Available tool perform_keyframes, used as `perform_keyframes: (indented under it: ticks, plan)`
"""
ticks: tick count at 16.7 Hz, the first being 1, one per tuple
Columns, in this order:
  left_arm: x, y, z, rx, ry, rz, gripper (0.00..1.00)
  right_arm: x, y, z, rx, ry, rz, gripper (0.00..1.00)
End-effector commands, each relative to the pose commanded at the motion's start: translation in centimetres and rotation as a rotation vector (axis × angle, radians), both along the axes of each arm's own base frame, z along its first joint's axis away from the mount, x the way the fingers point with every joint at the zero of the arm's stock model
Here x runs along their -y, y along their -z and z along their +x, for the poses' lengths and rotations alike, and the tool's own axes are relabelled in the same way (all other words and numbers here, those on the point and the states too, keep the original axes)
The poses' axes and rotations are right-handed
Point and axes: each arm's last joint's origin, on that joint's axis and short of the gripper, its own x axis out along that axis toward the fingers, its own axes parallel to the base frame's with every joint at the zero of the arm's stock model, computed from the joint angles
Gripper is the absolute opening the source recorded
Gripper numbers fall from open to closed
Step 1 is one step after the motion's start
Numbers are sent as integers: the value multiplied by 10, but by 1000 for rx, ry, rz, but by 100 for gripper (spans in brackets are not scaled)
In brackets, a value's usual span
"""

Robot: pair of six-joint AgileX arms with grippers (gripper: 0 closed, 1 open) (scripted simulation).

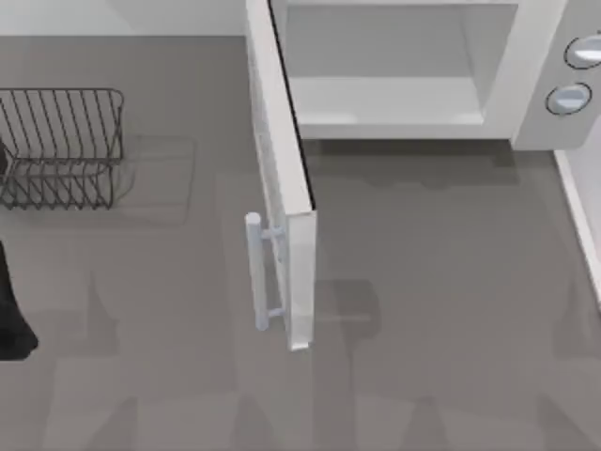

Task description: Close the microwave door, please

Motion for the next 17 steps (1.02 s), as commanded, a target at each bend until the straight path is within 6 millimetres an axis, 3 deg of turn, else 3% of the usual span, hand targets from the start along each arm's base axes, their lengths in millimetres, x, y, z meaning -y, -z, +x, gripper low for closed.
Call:
perform_keyframes:
  ticks: [4, 7, 12, 17]
  plan:
    - [1, -1, 1, -29, 13, 7, 100, 0, 0, 0, 0, 0, 0, 100]
    - [4, -5, 3, -142, 60, 38, 100, 0, 0, 0, 0, 0, 0, 100]
    - [13, -24, 15, -457, 192, 142, 100, 0, 0, 0, 0, 0, 0, 100]
    - [28, -51, 46, -843, 403, 285, 100, 0, 0, 0, 0, 0, 0, 100]
